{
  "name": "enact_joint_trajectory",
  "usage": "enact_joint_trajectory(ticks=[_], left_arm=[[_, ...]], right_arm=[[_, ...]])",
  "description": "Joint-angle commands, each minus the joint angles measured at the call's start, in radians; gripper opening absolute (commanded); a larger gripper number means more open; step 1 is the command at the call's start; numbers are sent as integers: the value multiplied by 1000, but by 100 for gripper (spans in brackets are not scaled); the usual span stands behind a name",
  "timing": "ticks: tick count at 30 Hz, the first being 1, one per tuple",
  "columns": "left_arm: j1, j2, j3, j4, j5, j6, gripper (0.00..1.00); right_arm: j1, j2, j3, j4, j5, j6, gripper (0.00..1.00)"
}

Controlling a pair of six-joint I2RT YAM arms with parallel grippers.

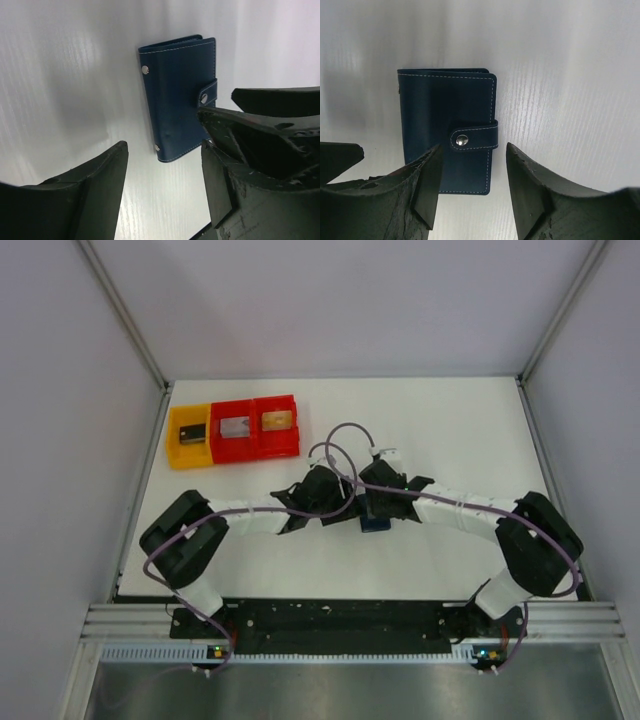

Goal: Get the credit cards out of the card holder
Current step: Open the card holder at the center of the board.

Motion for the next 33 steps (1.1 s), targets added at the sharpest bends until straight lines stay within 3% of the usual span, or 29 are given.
enact_joint_trajectory(ticks=[1, 8, 13, 21, 33], left_arm=[[5, 73, 49, 7, 15, 20, 64], [8, 141, 70, 4, 35, 16, 57], [8, 165, 62, 1, 35, 7, 43], [8, 196, 52, -57, -9, 4, 0], [12, 159, -51, -88, -85, -18, 0]], right_arm=[[-28, 30, 14, 40, -20, 16, 53], [-39, 52, -13, 100, -89, -3, 49], [-39, 65, -15, 111, -92, -6, 45], [-56, 73, -13, 131, -114, -15, 35], [-134, 13, -41, 137, -163, -21, 15]])
